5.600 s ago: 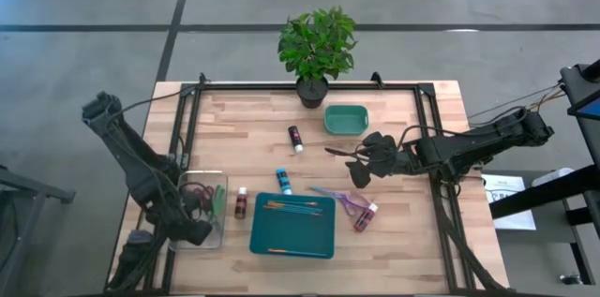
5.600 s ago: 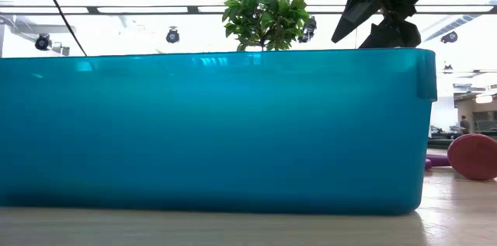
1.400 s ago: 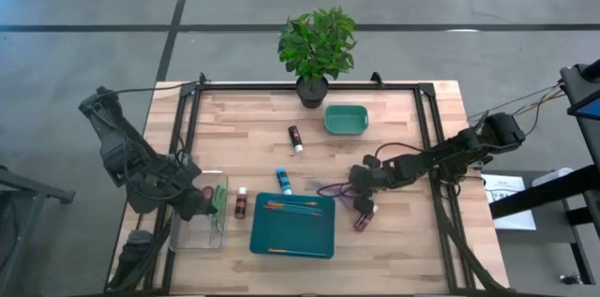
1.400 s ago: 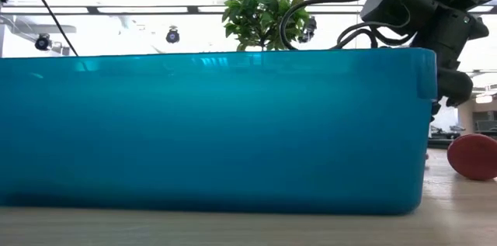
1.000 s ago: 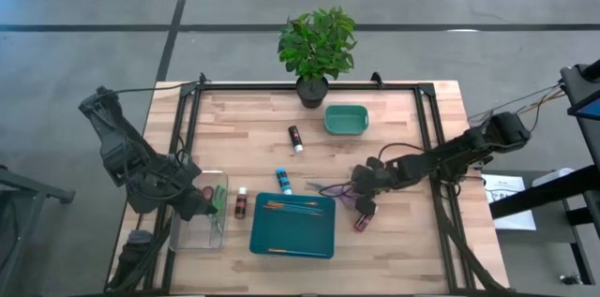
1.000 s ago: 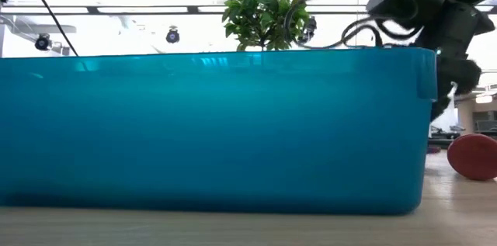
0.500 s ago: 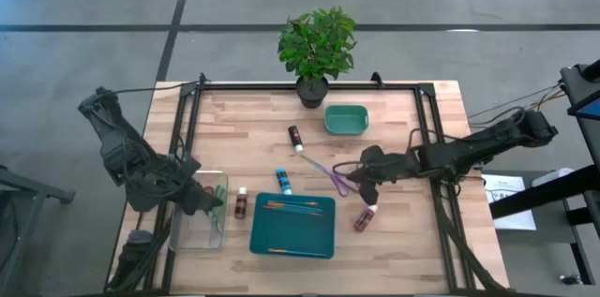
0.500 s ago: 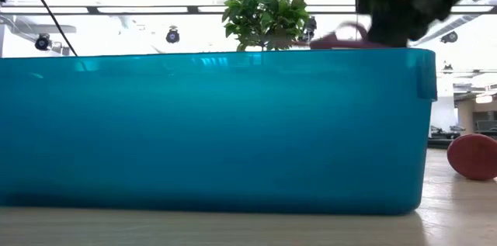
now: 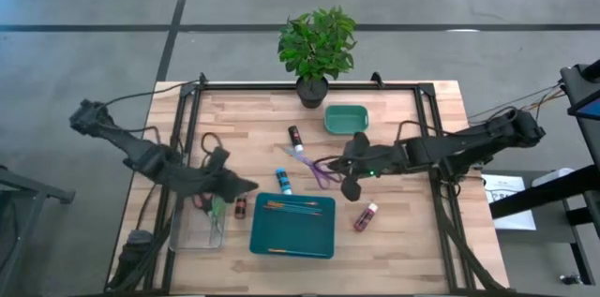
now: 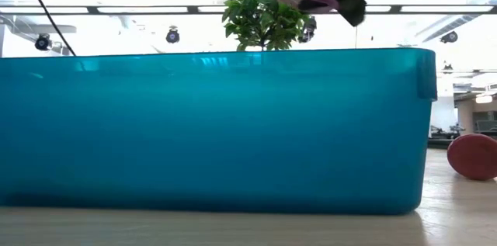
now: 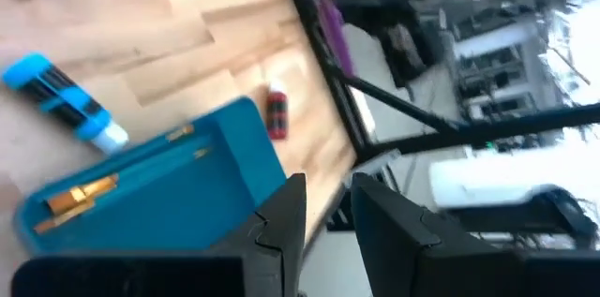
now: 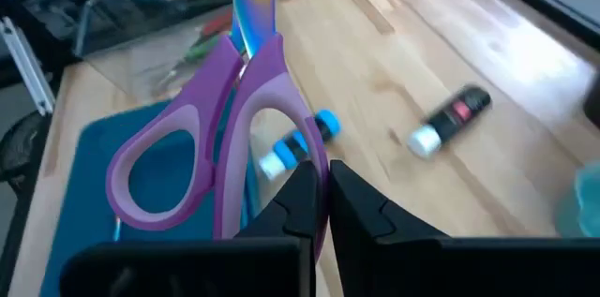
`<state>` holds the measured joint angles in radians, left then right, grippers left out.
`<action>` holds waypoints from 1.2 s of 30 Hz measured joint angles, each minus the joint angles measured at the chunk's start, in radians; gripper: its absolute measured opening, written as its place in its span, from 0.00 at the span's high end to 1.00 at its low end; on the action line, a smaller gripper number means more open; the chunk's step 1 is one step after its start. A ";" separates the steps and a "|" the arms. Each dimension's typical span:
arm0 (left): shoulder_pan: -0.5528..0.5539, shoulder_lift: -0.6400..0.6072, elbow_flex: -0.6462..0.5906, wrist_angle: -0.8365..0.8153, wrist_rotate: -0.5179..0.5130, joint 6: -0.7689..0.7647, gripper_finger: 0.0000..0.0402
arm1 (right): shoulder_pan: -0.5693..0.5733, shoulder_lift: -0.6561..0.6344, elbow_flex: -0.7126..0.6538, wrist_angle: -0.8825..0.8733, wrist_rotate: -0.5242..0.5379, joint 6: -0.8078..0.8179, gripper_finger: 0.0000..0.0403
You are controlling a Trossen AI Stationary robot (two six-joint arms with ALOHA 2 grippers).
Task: Pick & Place Paint Supplies
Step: Put the purple scissors into the transparent bin
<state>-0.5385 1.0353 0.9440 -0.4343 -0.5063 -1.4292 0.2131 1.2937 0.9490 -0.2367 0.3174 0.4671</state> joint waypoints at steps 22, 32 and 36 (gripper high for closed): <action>0.219 0.145 0.000 0.339 -0.030 0.176 0.75 | -0.030 0.113 0.201 -0.043 0.062 -0.014 0.98; 0.205 0.124 0.000 0.408 0.044 0.377 0.75 | -0.030 0.032 0.192 -0.044 0.103 -0.011 0.98; 0.202 0.109 0.000 0.420 0.047 0.380 0.75 | -0.031 0.001 0.192 -0.047 0.114 -0.015 0.98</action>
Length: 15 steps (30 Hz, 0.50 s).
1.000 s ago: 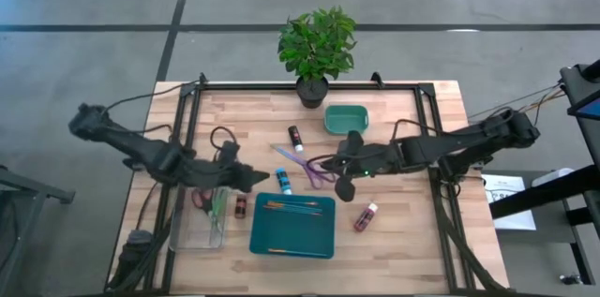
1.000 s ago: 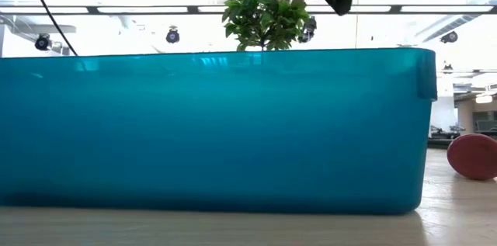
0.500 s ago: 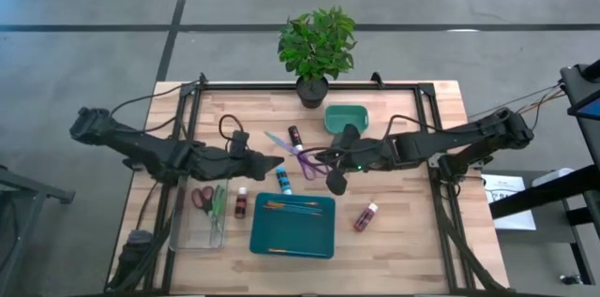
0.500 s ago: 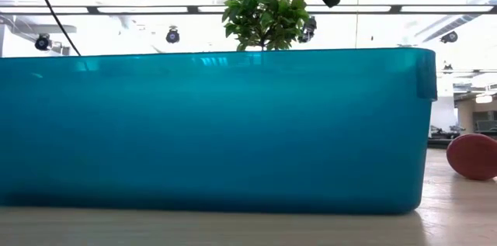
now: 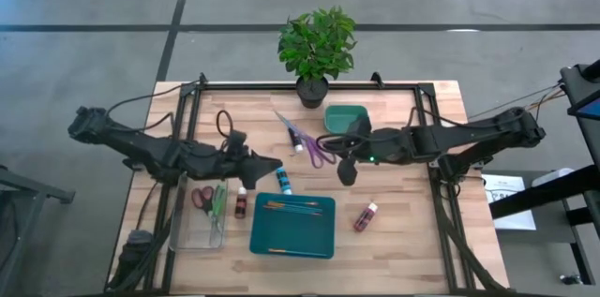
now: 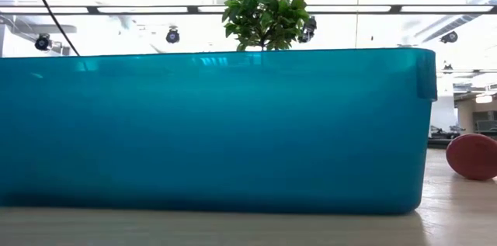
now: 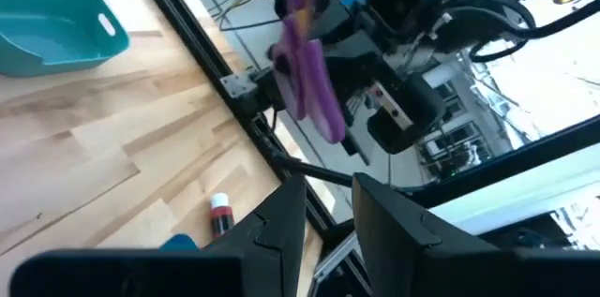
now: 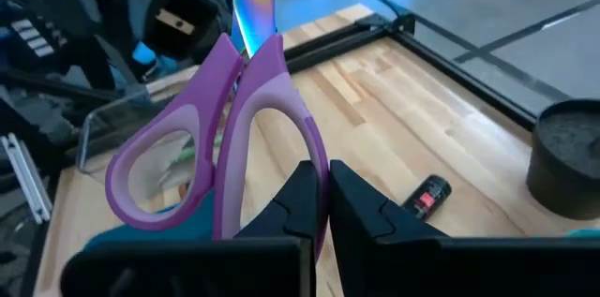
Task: Pick & Place Paint Supplies
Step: Put the purple scissors into the transparent bin
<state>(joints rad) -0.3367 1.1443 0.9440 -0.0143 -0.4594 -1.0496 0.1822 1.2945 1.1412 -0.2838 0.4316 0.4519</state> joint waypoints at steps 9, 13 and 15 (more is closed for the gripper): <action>0.006 -0.003 0.000 0.041 -0.142 -0.023 0.48 | 0.010 0.001 0.000 0.034 0.013 -0.007 0.98; 0.019 -0.002 0.000 0.041 -0.177 -0.043 0.41 | 0.011 0.003 -0.001 0.046 0.013 -0.007 0.98; 0.031 0.005 0.000 0.050 -0.181 -0.047 0.40 | 0.011 0.003 -0.001 0.064 0.010 -0.011 0.98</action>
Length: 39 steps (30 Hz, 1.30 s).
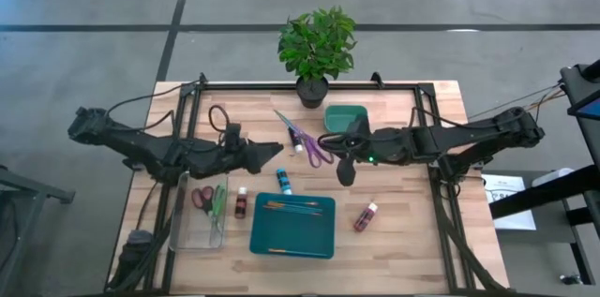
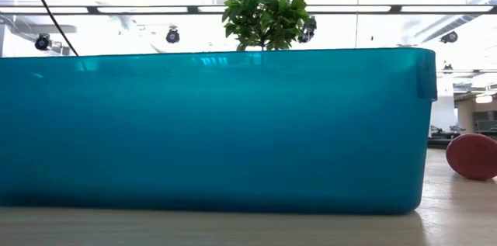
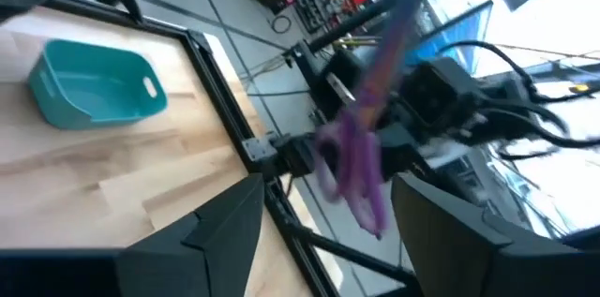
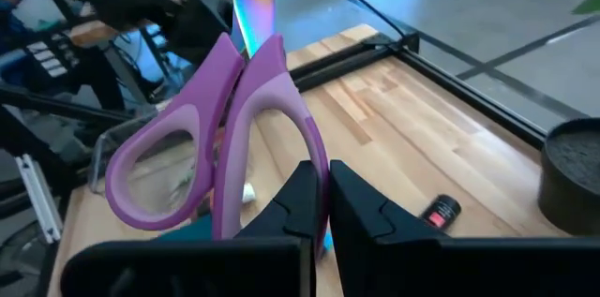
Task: Pick & Place Paint Supplies
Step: Put the purple scissors into the transparent bin
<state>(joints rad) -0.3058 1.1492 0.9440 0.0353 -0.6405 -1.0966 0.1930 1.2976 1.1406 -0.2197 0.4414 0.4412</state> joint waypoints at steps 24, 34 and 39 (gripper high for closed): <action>0.072 0.048 0.000 0.188 0.010 0.103 0.52 | 0.005 0.142 0.118 -0.016 -0.061 -0.063 0.98; 0.078 0.052 0.000 0.162 -0.001 0.068 0.97 | 0.008 0.164 0.172 -0.072 -0.025 -0.102 0.98; 0.077 0.051 0.000 0.136 -0.007 0.048 0.99 | 0.019 0.155 0.174 -0.076 -0.024 -0.120 0.98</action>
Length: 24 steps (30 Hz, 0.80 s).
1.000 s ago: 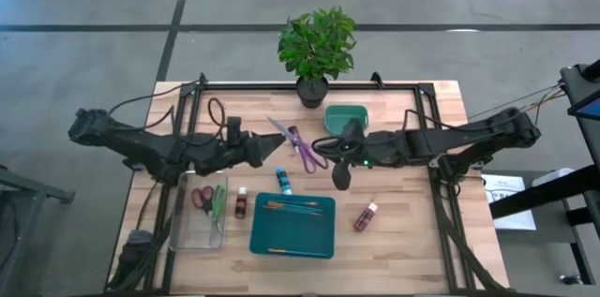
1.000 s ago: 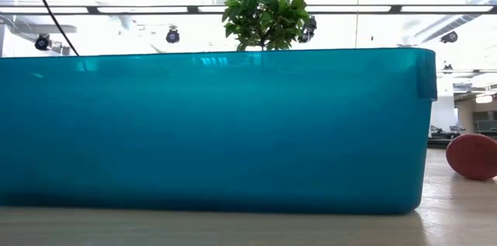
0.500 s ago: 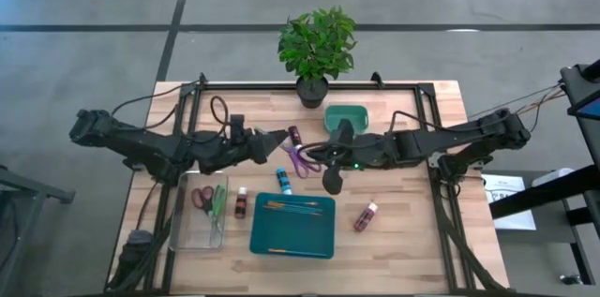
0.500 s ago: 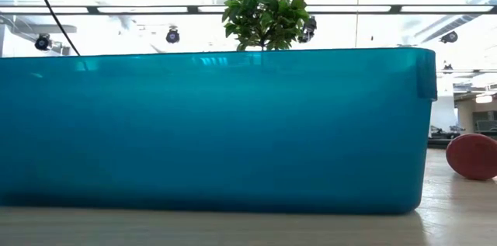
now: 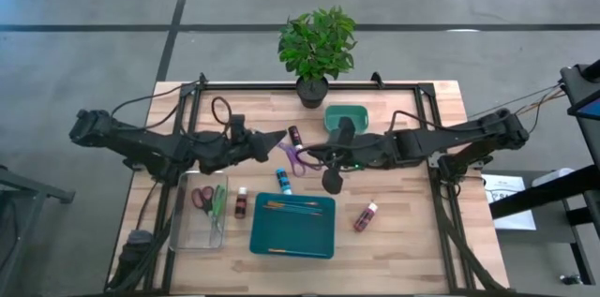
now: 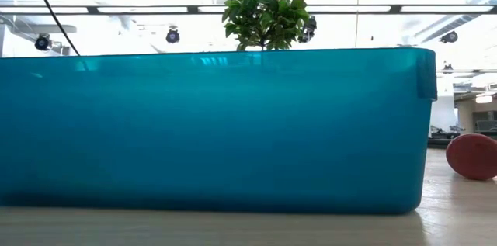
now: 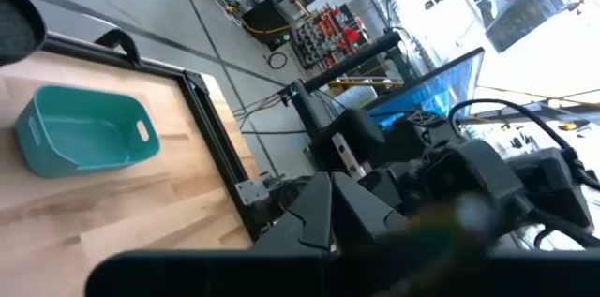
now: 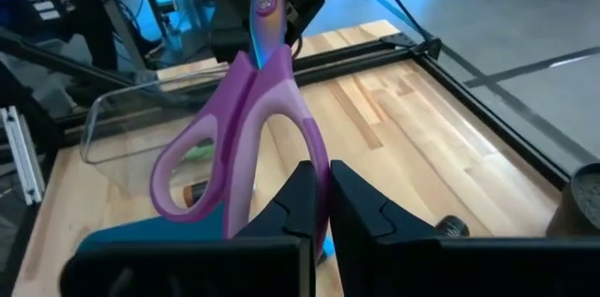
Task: Pick & Place Paint Supplies
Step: Put the purple scissors into the transparent bin
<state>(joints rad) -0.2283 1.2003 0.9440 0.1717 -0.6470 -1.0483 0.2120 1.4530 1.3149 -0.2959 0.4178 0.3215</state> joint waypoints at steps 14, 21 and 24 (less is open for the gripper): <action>0.000 -0.141 0.000 -0.465 0.160 -0.071 1.00 | 0.028 -0.103 0.000 -0.073 -0.007 0.079 0.59; -0.004 -0.228 0.076 -0.917 0.488 -0.204 1.00 | 0.028 -0.156 -0.001 -0.096 0.011 0.079 0.50; -0.003 -0.237 0.149 -1.121 0.607 -0.217 1.00 | 0.028 -0.165 -0.001 -0.110 0.030 0.074 0.50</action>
<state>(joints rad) -0.2317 0.9632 1.0931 -0.9495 -0.0403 -1.2658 0.2398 1.2884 1.3140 -0.4054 0.4477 0.3958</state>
